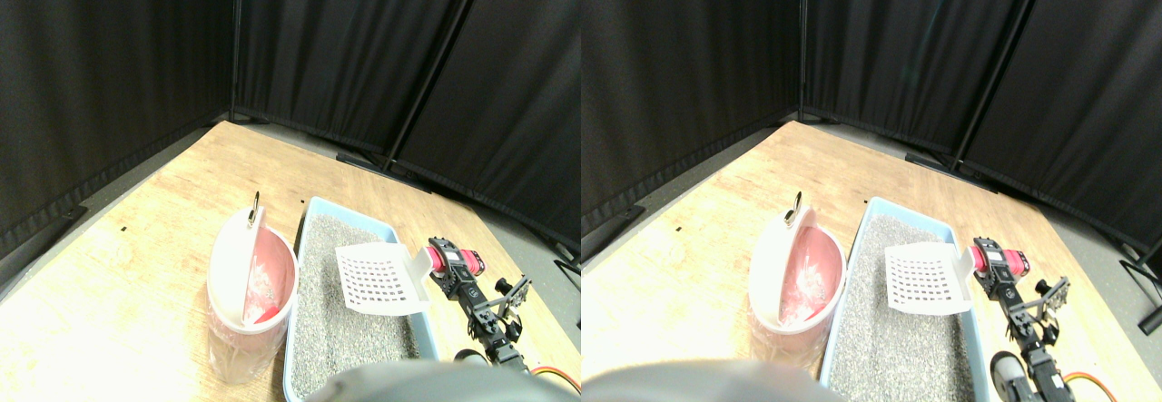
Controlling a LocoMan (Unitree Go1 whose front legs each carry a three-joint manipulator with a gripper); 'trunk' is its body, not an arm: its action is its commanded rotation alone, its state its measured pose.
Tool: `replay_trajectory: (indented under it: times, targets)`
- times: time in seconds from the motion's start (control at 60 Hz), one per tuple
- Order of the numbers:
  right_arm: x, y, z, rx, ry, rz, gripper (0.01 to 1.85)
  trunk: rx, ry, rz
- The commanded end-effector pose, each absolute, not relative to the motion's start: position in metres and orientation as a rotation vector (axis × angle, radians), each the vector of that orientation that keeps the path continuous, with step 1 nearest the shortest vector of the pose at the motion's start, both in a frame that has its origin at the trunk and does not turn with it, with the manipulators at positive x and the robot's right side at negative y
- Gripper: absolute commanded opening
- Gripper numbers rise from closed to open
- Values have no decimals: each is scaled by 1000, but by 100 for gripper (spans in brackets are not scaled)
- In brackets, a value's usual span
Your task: Scoop (unimanual)
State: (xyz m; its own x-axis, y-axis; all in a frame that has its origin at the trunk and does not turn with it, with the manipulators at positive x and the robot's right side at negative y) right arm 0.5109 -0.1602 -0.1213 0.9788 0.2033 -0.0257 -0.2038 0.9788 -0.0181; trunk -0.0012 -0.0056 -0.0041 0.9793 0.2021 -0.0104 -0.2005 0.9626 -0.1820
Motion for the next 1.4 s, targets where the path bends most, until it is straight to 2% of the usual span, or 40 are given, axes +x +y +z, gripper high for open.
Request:
replay_trajectory:
  times: [0.017, 0.133, 0.4, 0.667, 0.95, 1.25, 1.4]
  targets:
    - [512, -161, -118, 16, -52, 209, 5, -201, -6, 188]
    - [513, -169, -127, 40, -63, 220, 5, -194, -5, 177]
    - [513, -180, -141, 79, -26, 221, 5, -195, -4, 180]
    - [504, -184, -156, 119, 0, 143, 5, -195, -3, 184]
    - [500, -198, -177, 139, 15, 110, 5, -193, -3, 179]
    - [495, -207, -195, 133, 89, 74, 5, -190, 4, 174]
    - [490, -209, -206, 147, 155, 28, 5, -187, 7, 167]
